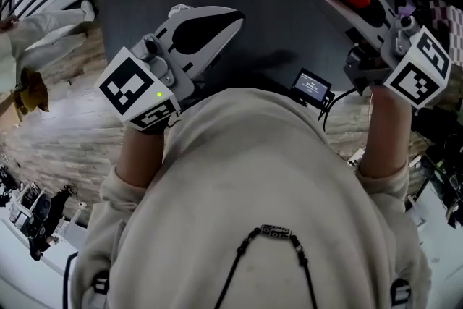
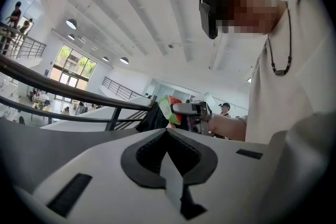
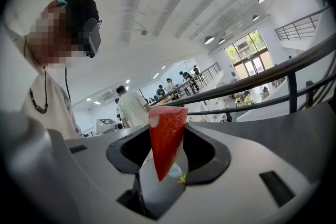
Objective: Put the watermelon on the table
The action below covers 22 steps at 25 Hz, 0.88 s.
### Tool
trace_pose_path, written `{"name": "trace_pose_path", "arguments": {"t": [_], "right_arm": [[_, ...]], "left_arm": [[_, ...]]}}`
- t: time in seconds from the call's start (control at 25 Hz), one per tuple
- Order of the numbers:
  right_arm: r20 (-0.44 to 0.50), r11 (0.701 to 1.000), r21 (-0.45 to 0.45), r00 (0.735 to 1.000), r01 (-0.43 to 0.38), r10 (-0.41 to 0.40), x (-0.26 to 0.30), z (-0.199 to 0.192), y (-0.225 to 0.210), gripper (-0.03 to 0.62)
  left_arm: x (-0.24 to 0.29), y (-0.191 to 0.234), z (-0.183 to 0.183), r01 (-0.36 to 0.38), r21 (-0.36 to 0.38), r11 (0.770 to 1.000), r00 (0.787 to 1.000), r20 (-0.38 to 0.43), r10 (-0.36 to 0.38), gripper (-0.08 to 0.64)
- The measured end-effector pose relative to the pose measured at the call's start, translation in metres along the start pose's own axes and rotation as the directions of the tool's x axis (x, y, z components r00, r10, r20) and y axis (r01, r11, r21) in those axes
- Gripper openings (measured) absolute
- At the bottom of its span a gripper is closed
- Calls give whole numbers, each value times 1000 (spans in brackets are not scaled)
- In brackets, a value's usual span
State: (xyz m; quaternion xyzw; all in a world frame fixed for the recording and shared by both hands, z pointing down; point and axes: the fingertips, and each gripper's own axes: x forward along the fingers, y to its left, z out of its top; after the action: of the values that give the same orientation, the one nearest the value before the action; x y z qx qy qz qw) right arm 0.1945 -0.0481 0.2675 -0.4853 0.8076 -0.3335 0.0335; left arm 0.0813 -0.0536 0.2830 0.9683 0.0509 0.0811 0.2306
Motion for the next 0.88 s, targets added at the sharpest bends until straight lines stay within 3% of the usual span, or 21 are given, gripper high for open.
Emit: {"name": "trace_pose_path", "arguments": {"t": [0.4, 0.88], "right_arm": [[-68, 996, -63, 996, -64, 60, 40, 4, 44, 193], [-152, 989, -98, 984, -112, 96, 62, -28, 41, 193]], "left_arm": [[-64, -18, 18, -99, 8, 995, 992, 82, 98, 6], [-92, -34, -16, -212, -39, 976, 966, 142, 216, 6]]}}
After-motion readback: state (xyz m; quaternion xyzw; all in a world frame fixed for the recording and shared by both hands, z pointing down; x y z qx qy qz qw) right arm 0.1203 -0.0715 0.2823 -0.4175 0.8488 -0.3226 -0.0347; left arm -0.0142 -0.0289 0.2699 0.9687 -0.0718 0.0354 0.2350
